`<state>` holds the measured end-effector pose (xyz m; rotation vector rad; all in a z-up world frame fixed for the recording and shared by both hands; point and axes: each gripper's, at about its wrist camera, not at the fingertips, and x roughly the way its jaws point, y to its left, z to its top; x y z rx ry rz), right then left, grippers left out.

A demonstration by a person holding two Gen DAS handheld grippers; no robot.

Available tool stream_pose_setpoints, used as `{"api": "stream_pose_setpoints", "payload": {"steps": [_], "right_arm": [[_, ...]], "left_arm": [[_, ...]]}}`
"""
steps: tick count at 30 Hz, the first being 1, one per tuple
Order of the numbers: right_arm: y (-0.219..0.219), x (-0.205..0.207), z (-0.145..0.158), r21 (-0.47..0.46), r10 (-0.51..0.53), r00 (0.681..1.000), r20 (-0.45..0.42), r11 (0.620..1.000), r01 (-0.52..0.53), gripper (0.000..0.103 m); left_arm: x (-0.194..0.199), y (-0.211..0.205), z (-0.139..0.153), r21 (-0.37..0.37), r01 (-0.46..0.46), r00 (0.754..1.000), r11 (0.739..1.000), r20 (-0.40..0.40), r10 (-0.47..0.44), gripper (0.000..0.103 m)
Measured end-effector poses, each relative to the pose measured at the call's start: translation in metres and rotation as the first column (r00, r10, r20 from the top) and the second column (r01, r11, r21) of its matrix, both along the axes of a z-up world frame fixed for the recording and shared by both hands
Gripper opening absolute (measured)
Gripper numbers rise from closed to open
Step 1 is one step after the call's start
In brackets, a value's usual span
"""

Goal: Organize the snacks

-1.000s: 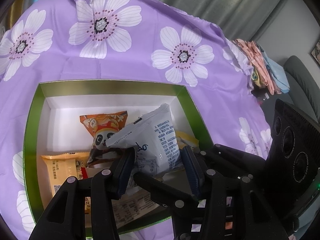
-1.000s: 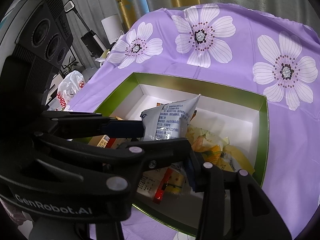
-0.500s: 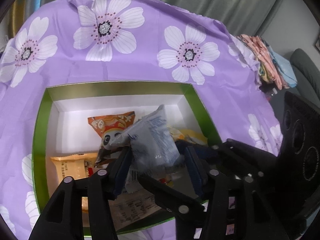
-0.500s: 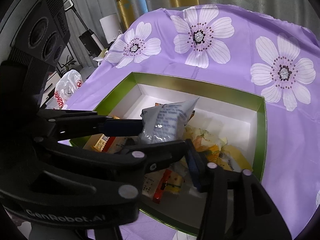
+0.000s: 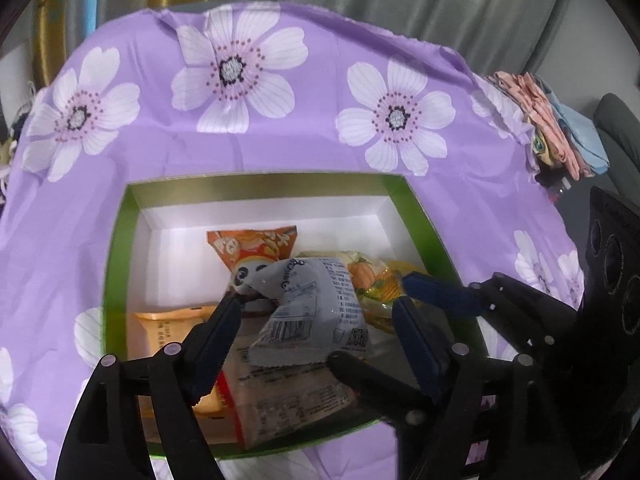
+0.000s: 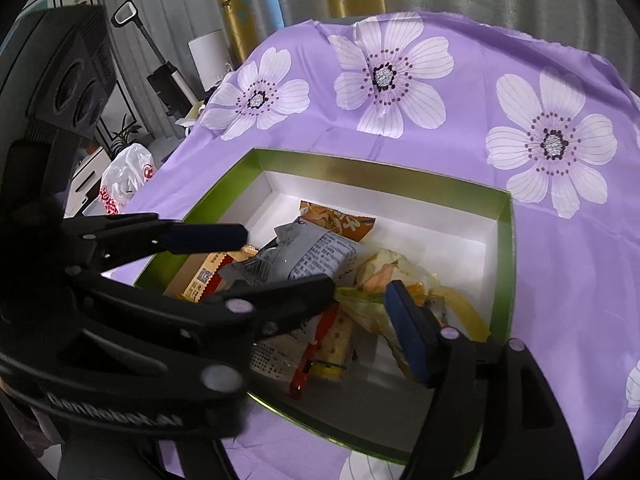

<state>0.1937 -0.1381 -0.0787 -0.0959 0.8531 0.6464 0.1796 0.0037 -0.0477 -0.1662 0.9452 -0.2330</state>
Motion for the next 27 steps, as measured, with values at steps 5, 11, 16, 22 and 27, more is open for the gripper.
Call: {"api": "stream_pose_setpoints", "payload": {"steps": [5, 11, 16, 22, 27], "right_arm": [[-0.011, -0.01, 0.012, 0.006, -0.031, 0.999, 0.018, 1.0, 0.031, 0.08], [-0.017, -0.027, 0.03, -0.01, -0.059, 0.996, 0.062, 0.998, 0.06, 0.089], [-0.022, -0.048, 0.052, -0.024, -0.085, 0.989, 0.124, 0.996, 0.089, 0.103], [-0.023, -0.072, 0.082, -0.069, -0.099, 0.973, 0.209, 0.991, 0.116, 0.103], [-0.027, -0.094, 0.104, -0.094, -0.114, 0.959, 0.26, 0.985, 0.142, 0.103]], "left_arm": [[-0.012, 0.002, 0.014, 0.028, -0.01, 0.999, 1.0, 0.034, 0.009, 0.08], [-0.032, 0.003, 0.039, 0.069, -0.031, 0.994, 0.997, 0.102, 0.024, 0.094], [-0.052, 0.002, 0.06, 0.098, -0.051, 0.989, 0.994, 0.145, 0.037, 0.096], [-0.077, 0.003, 0.089, 0.106, -0.085, 0.979, 0.991, 0.192, 0.063, 0.102], [-0.098, 0.002, 0.11, 0.125, -0.129, 0.97, 0.984, 0.223, 0.098, 0.102]]}}
